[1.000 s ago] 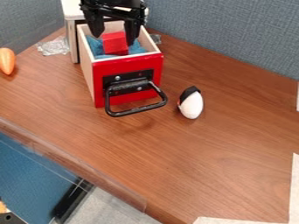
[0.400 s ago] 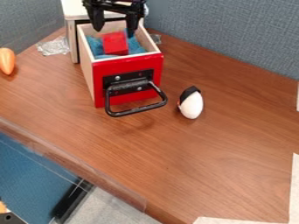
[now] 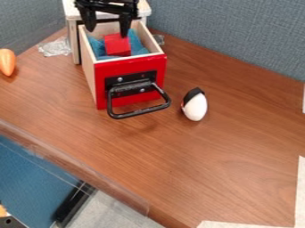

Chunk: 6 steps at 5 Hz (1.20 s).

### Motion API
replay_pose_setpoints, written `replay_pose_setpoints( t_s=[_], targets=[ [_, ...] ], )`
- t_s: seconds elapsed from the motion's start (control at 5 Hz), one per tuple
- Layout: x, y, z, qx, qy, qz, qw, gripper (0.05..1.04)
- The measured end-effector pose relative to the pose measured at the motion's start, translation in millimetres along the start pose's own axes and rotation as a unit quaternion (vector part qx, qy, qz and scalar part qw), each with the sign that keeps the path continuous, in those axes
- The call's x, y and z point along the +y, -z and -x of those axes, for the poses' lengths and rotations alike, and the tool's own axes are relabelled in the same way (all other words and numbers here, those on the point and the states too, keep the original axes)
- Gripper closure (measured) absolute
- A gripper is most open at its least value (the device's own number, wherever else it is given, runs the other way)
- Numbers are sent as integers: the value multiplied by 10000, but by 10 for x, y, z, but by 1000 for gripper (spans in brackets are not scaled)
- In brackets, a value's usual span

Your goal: Take the red object and put in the left bottom of the table

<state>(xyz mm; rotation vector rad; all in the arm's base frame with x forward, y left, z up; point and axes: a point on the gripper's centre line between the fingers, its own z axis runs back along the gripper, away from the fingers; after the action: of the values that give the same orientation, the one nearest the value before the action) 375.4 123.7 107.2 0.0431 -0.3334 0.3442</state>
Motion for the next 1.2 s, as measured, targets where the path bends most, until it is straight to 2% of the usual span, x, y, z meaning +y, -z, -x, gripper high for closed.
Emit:
replay_pose_setpoints(
  t_s=[0.2,0.6,0.8,1.2],
  targets=[
    [8,74,37,115,-146,-7,9998,85],
    [-26,53,76,321,-578,78,9978,84],
    [-65,-9,20,338,-747,172,9965,84],
    [-57,102,-12,453,-951,128,9944,85]
  ],
)
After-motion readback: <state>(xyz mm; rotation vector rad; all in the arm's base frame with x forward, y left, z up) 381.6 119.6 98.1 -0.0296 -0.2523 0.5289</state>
